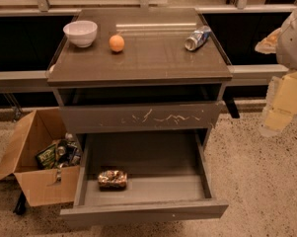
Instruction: Pick orange can from middle drawer and place on counter
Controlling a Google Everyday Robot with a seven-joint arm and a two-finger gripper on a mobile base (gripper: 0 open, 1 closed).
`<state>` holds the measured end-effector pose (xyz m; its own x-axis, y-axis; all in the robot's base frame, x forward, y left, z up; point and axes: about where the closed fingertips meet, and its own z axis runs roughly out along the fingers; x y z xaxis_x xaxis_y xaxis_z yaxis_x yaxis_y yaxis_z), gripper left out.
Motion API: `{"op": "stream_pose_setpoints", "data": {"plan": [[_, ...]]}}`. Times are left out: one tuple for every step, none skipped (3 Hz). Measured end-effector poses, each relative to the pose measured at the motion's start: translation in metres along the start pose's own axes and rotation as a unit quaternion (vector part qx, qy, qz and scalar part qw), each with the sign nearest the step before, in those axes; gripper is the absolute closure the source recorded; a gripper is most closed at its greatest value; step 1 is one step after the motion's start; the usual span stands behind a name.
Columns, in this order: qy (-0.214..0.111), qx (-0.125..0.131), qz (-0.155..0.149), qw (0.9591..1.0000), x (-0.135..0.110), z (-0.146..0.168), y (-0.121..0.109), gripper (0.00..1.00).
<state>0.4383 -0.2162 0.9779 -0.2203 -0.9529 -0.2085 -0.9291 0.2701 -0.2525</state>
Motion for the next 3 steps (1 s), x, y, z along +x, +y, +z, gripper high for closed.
{"op": "stream_pose_setpoints", "data": {"plan": [[0.0,0.001,0.0,1.0,0.0,0.0,0.0,0.0],[-0.022,-0.009,-0.007,0.9997,-0.003,0.033,0.002,0.0],[-0.064,-0.031,-0.02,0.9972,-0.014,0.099,0.016,0.0]]}}
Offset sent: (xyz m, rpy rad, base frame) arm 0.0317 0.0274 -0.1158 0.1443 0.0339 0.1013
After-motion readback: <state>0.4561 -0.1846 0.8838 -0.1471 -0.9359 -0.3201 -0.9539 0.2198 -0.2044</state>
